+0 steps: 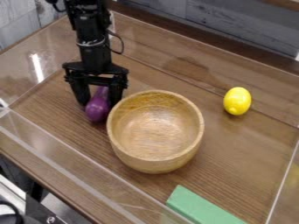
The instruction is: Remove the purple eggplant from inside the brown bowl and put it on the table
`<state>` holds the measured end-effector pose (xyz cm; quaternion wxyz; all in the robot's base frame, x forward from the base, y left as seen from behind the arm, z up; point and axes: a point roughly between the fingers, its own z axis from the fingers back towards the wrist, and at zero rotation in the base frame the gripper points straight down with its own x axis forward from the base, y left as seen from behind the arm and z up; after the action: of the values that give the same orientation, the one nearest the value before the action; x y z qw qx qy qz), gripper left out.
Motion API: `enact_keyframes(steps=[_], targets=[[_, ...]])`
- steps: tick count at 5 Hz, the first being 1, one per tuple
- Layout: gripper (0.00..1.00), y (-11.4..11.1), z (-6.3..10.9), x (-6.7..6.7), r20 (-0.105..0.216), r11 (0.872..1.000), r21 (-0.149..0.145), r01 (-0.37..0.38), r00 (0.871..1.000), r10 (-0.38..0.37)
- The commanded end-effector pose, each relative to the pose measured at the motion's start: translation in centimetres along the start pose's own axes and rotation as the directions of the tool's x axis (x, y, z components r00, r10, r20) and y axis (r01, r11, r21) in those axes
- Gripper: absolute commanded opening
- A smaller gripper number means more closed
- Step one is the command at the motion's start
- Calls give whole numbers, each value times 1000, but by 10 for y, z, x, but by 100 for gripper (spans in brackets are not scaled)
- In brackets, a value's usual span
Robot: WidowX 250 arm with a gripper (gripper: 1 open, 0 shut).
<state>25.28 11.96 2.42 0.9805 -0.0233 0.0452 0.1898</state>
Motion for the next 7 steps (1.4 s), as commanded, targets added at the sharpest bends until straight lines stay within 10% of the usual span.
enact_keyframes(steps=[1, 3, 4, 7], targets=[[100, -1, 10, 9, 45, 1000, 4, 1, 999, -1], [100, -3, 8, 11, 41, 1000, 0, -8, 999, 8], [0, -3, 7, 11, 38, 1000, -1, -15, 999, 15], [0, -8, 13, 10, 29, 999, -14, -29, 999, 29]])
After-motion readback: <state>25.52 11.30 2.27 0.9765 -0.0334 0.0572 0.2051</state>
